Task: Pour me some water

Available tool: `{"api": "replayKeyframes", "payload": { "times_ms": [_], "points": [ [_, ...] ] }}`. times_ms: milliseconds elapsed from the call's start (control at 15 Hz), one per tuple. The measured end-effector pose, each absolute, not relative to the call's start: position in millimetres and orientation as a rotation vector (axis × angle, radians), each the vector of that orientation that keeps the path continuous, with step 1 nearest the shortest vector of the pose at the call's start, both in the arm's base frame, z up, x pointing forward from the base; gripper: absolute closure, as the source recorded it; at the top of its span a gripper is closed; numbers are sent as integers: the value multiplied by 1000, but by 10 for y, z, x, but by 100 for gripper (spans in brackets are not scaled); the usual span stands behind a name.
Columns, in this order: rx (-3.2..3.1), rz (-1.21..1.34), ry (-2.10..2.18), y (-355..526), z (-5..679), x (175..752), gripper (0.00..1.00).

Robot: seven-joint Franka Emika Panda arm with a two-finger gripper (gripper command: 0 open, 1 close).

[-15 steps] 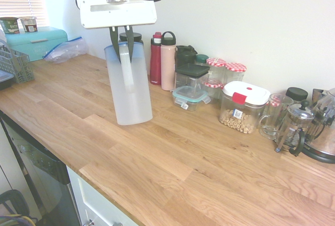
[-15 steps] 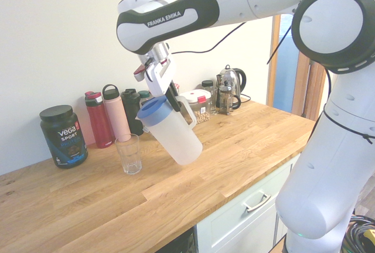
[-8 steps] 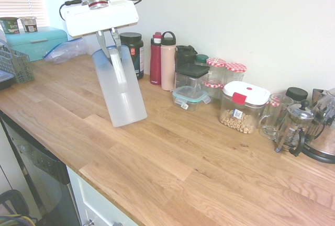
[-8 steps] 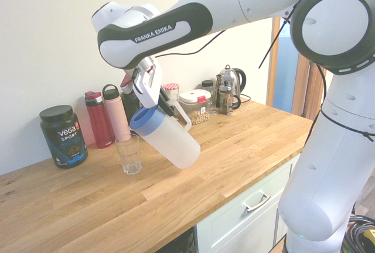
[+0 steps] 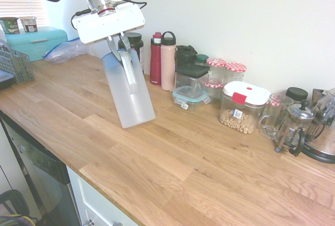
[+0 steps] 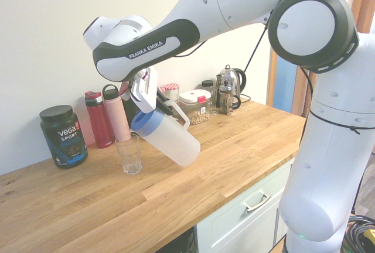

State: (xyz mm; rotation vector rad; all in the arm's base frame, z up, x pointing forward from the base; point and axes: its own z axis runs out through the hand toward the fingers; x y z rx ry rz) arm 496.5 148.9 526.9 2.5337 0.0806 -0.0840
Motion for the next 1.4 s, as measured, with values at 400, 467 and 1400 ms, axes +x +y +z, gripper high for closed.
{"api": "replayKeyframes", "payload": {
  "times_ms": [400,467,1400],
  "points": [
    [2473,-69,67,1571,5143,5180,100],
    [2469,-64,62,1580,5140,5199,100],
    [2375,-57,92,1598,5126,5225,100]
  ]
}}
